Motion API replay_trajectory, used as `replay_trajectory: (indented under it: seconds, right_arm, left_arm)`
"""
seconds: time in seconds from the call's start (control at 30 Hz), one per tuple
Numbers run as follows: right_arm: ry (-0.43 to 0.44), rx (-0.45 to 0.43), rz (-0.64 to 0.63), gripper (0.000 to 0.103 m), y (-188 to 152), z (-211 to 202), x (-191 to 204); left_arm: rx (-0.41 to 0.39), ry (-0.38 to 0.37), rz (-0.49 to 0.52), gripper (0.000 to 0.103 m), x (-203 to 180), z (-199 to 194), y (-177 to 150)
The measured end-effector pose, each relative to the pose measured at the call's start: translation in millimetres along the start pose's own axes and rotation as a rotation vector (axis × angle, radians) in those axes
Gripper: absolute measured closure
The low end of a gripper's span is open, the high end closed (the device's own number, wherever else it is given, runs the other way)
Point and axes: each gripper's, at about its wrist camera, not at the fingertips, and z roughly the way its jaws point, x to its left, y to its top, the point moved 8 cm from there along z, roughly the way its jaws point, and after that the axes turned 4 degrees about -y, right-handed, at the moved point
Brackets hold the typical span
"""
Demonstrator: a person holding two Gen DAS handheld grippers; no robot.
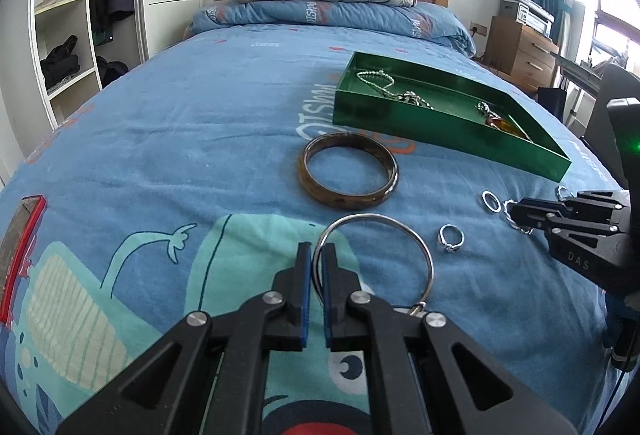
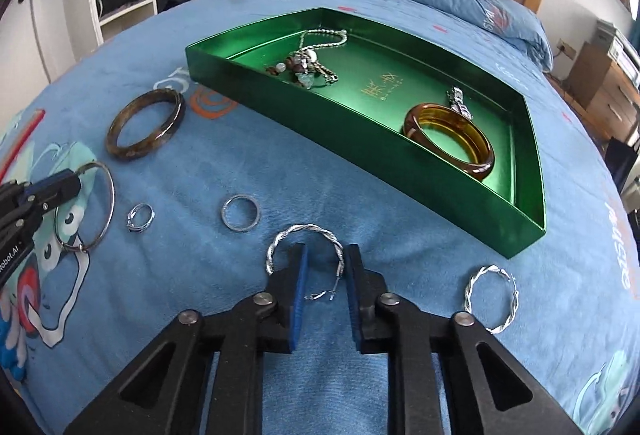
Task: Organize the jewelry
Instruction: 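Grasp the plain silver bangle with the left tool while the right tool grasps a twisted silver hoop, then carry the silver bangle and twisted hoop into the green tray and open both tools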
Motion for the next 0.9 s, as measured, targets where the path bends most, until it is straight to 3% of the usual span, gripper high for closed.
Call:
replay_trajectory:
  seconds: [0.17,0.9]
  right_arm:
    - [-0.023,-0.023,0.001,0.099,-2,-6,4]
    - [-0.021,-0.143,0.14,0.1,-17,-86,-14]
  left_arm:
    - [-0.019,0.02,0.028,0.099,-5,-8,3]
    - [-0.05,0.111,0.16,0.099,-31,-53,13]
